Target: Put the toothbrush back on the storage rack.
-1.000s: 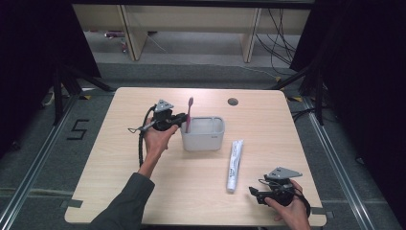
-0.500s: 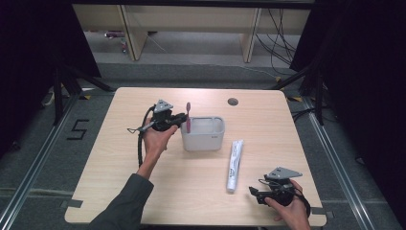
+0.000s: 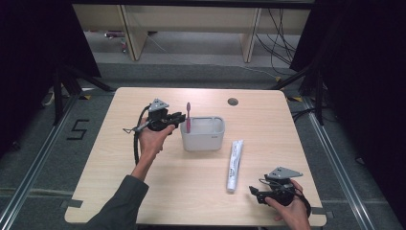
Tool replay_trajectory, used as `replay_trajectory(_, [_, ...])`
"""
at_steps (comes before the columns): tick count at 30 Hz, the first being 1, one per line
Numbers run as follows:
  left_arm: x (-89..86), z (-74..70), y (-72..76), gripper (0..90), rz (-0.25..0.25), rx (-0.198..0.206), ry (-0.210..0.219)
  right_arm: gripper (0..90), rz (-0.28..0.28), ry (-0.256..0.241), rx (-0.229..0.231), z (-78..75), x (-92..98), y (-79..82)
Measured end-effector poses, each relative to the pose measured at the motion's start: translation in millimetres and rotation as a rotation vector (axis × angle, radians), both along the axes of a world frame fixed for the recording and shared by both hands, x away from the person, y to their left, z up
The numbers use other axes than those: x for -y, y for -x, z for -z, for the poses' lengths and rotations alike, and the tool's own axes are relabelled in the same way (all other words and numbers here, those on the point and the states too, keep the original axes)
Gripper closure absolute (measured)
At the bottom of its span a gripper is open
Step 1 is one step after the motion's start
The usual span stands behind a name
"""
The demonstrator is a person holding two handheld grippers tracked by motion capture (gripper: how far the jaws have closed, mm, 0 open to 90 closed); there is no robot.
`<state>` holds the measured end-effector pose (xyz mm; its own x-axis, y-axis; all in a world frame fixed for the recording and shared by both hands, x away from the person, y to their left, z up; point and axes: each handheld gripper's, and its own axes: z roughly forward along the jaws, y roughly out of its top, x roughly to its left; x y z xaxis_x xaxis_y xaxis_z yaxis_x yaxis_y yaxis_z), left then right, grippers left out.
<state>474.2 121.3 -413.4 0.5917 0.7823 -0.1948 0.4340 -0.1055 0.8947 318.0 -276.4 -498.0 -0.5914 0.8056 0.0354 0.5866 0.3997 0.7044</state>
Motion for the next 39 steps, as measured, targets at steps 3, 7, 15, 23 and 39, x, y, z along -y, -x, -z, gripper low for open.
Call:
replay_trajectory(3, [-3.0, -3.3, 3.4, 70.9, 0.005, 0.000, 0.009, 23.3, 0.022, -0.013, -0.015, -1.1, -0.5, 1.3])
replay_trajectory(7, [-6.5, -9.4, 10.0, 64.5, 0.012, 0.000, 0.007, 23.4, 0.015, -0.008, -0.003, -0.3, 0.0, 0.7])
replay_trajectory(15, [-13.9, -15.4, 20.3, 45.7, 0.004, -0.036, 0.031, 23.4, 0.023, -0.010, -0.015, -0.4, 0.5, 0.6])
replay_trajectory(23, [-20.7, -18.4, 31.0, 37.5, 0.007, -0.041, 0.020, 23.4, 0.035, -0.020, -0.012, 0.4, 0.3, 0.7])
replay_trajectory(39, [-36.3, -15.0, 55.0, 25.9, 0.019, -0.051, -0.013, 23.4, 0.043, -0.022, -0.034, -0.9, 0.6, 1.3])
